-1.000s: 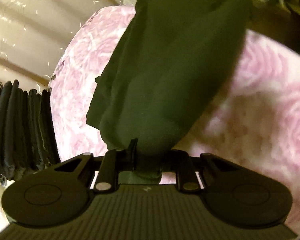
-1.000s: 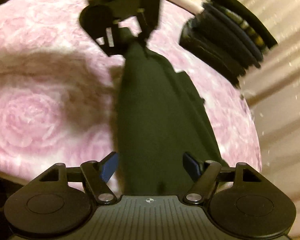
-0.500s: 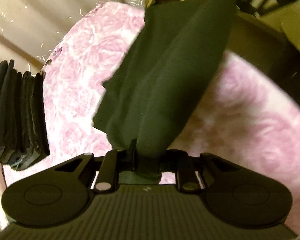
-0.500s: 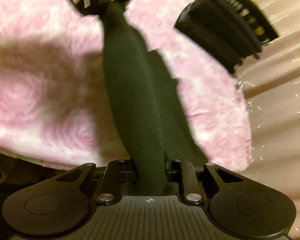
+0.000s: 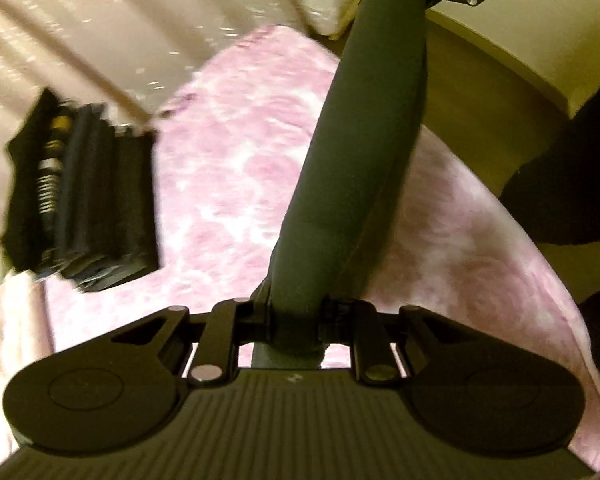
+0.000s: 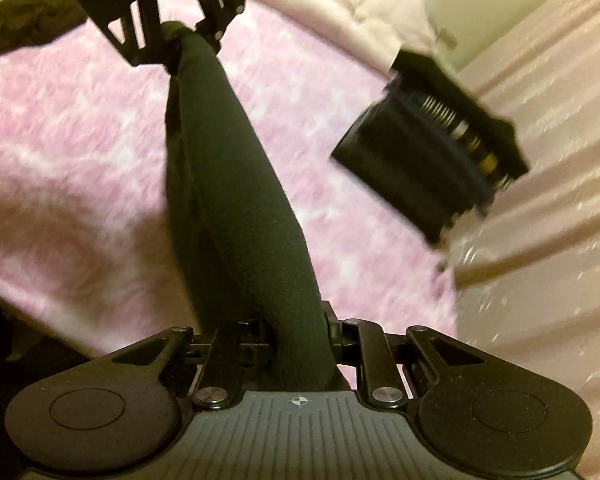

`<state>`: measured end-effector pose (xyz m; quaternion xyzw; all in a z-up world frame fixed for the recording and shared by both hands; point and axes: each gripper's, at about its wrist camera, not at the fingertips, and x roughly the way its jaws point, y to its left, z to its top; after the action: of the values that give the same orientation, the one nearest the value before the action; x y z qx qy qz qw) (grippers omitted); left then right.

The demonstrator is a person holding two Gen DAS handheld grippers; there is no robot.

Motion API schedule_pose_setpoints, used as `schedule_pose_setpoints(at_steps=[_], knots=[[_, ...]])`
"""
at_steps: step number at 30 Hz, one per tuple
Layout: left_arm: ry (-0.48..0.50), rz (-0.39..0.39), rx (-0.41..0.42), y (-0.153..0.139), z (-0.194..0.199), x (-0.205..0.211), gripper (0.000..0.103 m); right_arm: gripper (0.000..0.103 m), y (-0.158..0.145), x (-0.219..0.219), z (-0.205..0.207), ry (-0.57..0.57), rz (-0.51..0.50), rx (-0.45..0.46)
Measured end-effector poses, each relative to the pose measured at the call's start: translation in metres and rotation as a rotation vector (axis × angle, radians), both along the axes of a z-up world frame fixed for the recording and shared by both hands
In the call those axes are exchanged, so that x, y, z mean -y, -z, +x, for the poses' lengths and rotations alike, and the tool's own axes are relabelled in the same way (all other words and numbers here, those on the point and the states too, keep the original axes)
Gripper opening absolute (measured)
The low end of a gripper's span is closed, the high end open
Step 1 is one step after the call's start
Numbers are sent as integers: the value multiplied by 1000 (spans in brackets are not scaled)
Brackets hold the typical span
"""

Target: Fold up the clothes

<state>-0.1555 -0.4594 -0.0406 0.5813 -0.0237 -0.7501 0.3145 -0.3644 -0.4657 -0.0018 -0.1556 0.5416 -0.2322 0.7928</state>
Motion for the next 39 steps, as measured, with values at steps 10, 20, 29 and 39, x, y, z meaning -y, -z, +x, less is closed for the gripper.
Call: schedule_pose_setpoints(at_steps=[10, 20, 29, 39], knots=[[-268, -71, -4, -45, 7, 24, 16, 18, -32, 69, 9, -231, -39, 77], [-480, -54, 1, -68, 0, 41, 16, 18, -44, 122, 16, -443, -35, 64], [-520, -62, -6, -66, 8, 30, 16, 18, -42, 116, 25, -457, -49, 49], [-515, -77, -17, -67, 28, 3, 16, 18, -43, 89, 47, -459, -59, 24]])
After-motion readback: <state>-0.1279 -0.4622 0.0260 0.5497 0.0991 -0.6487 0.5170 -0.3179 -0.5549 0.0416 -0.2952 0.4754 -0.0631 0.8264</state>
